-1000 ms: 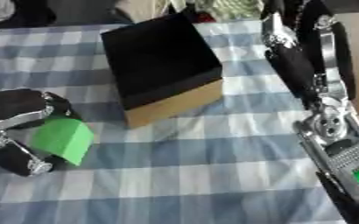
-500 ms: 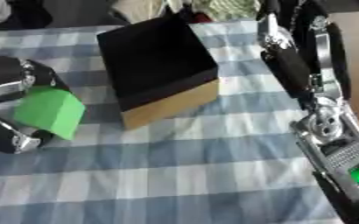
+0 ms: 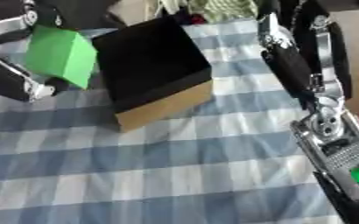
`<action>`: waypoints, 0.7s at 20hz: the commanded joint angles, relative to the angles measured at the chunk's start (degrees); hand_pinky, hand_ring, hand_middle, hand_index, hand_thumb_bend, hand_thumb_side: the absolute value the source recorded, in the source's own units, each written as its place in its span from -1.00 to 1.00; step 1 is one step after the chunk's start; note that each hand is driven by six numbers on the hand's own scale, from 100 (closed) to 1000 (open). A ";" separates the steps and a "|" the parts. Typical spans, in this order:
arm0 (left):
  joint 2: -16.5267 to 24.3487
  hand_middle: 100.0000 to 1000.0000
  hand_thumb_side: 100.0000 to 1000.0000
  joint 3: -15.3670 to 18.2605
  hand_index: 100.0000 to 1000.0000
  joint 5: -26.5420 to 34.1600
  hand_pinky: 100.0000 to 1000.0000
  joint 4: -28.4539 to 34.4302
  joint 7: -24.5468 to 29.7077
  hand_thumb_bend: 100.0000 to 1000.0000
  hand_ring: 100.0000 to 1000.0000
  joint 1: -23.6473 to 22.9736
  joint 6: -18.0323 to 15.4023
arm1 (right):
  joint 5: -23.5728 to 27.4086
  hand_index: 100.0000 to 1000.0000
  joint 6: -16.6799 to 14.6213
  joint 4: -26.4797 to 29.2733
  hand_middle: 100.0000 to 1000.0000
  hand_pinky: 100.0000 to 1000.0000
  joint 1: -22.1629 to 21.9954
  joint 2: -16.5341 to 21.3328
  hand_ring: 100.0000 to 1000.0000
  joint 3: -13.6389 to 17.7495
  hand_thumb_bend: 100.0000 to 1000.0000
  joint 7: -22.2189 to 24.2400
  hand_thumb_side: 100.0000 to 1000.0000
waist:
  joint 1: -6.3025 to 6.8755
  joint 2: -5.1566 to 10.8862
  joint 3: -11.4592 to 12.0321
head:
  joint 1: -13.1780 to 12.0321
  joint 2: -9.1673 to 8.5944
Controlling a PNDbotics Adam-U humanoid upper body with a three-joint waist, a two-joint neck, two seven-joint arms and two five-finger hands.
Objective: Pick up objects on the table and place them in the box.
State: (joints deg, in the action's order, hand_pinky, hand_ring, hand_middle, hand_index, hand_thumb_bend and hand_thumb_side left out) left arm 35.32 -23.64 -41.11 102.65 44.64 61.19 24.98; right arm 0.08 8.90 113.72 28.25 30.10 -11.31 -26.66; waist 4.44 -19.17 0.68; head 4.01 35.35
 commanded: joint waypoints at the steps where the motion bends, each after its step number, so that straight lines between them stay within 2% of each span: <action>1: -2.14 0.36 -1.00 1.74 0.50 -0.71 0.58 -4.49 2.33 -1.00 0.46 2.94 4.55 | -0.31 0.56 -0.17 0.87 0.22 0.69 0.81 0.50 0.45 0.24 -1.00 0.19 0.16 | -0.04 1.40 -0.30 | -0.49 -0.28; 9: -9.19 0.36 -1.00 3.12 0.51 -3.59 0.57 -17.13 -7.09 -1.00 0.48 7.70 1.08 | -0.09 0.56 -0.31 0.87 0.21 0.69 1.38 0.12 0.45 -0.15 -1.00 0.44 0.17 | 0.62 0.80 -2.21 | -1.53 -1.24; 14: -12.66 0.38 -1.00 3.67 0.53 -2.58 0.57 -23.88 -13.35 -1.00 0.48 8.85 -1.43 | 0.01 0.56 -0.22 0.87 0.21 0.69 1.60 -0.04 0.44 -0.33 -1.00 0.48 0.17 | 0.99 0.36 -3.07 | -1.86 -1.83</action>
State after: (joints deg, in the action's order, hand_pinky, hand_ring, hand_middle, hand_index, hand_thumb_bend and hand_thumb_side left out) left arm 22.56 -21.07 -43.96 79.66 32.77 68.45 24.02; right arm 0.08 8.73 113.72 29.03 29.47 -11.72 -26.37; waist 5.67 -19.95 -2.43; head 2.40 34.16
